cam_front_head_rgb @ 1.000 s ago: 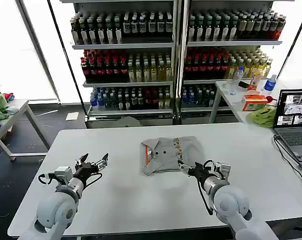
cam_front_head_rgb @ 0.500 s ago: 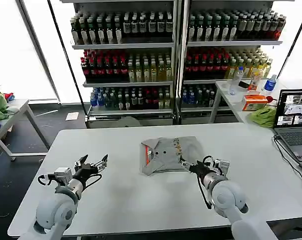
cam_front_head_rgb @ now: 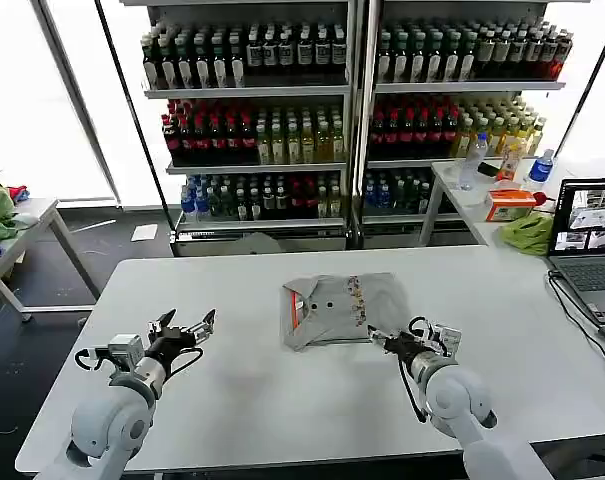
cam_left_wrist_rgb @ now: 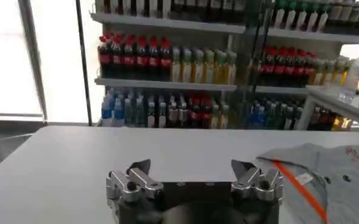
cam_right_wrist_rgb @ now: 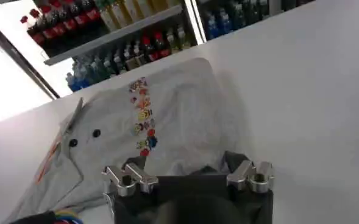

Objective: Fold and organize the clothes.

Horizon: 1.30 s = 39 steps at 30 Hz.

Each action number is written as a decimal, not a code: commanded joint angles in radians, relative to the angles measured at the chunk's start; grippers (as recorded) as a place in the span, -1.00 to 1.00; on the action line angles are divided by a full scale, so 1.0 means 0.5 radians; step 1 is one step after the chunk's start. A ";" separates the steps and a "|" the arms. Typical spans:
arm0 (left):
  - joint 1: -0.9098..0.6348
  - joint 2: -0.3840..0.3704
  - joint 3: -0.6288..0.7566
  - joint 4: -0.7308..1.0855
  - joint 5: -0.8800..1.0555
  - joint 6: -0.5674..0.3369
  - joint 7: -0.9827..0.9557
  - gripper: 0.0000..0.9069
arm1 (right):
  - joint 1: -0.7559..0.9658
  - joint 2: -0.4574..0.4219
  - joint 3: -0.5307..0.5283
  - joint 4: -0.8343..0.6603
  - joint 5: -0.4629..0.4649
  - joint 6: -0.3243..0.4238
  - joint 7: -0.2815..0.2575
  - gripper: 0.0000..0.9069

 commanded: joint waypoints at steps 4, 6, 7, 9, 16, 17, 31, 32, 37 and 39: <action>0.009 0.008 -0.015 -0.021 -0.004 0.007 -0.003 1.00 | 0.030 0.002 0.092 0.132 -0.069 0.001 -0.015 1.00; 0.018 0.009 -0.018 -0.033 -0.003 0.009 -0.005 1.00 | 0.073 0.003 0.096 0.162 -0.186 0.002 -0.052 1.00; 0.022 0.003 -0.019 -0.038 -0.003 0.010 -0.006 1.00 | 0.166 0.008 0.079 0.177 -0.375 0.002 -0.094 1.00; 0.033 -0.010 -0.019 -0.055 -0.001 0.012 -0.008 1.00 | 0.273 0.016 0.031 0.160 -0.529 0.001 -0.131 1.00; 0.087 -0.022 -0.041 -0.109 0.003 0.017 -0.010 1.00 | 0.656 0.078 -0.255 -0.154 -0.749 0.002 -0.194 1.00; 0.097 -0.022 -0.047 -0.113 0.003 0.018 -0.010 1.00 | 0.678 0.094 -0.275 -0.197 -0.744 0.001 -0.190 1.00; 0.120 -0.009 -0.079 -0.103 0.000 0.017 -0.008 1.00 | 0.995 0.350 -0.573 -0.860 -0.705 -0.006 -0.074 1.00; 0.112 -0.009 -0.074 -0.100 -0.001 0.017 -0.008 1.00 | 0.966 0.354 -0.601 -0.863 -0.723 -0.006 -0.071 1.00; 0.077 -0.007 -0.060 -0.074 -0.005 0.019 -0.008 1.00 | 0.886 0.361 -0.613 -0.841 -0.738 -0.006 -0.064 1.00; 0.075 -0.007 -0.057 -0.066 -0.005 0.017 -0.005 1.00 | 0.876 0.367 -0.611 -0.855 -0.738 -0.005 -0.063 1.00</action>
